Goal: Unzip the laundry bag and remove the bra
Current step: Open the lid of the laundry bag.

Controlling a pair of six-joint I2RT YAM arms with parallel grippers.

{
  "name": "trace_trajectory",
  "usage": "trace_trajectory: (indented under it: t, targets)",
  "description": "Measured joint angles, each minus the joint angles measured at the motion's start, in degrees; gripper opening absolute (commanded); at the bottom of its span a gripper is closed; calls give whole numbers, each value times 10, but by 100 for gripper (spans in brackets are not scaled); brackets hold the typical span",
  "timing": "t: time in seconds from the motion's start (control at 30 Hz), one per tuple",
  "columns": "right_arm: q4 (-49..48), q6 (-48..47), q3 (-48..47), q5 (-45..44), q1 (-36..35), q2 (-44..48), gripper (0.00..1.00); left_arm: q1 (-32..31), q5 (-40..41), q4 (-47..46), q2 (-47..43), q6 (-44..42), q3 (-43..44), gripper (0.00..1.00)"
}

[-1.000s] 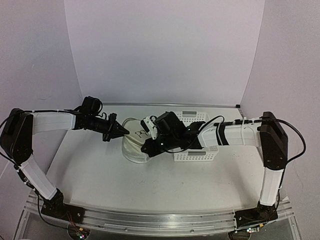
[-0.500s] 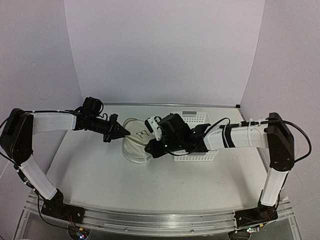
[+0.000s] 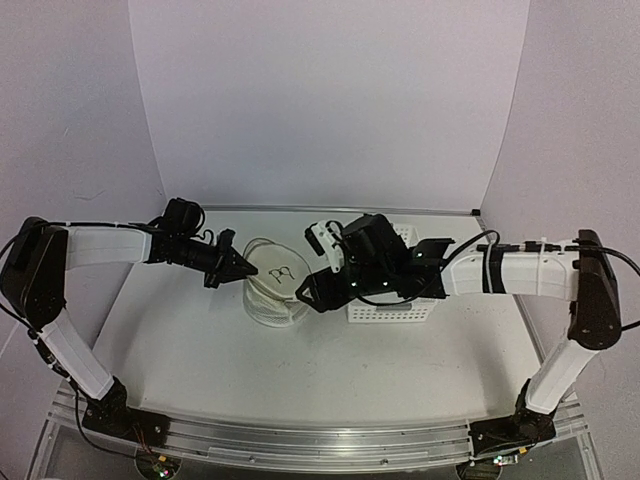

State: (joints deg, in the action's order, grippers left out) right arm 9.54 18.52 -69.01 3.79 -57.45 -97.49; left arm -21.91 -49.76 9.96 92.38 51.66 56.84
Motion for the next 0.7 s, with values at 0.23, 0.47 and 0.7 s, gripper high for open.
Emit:
trace_trajectory:
  t: [0.23,0.47,0.7]
  targets:
    - [37,-33,1,-47,9,48,88,0,-18,0,0,-46,-7,4]
    - [79,-62,1,-62,47,54,95,0,-36,1,0,-96,-33,23]
    - [118,-83,-39,-27,89,45,98,0,-43,8,-6,-147,-37,51]
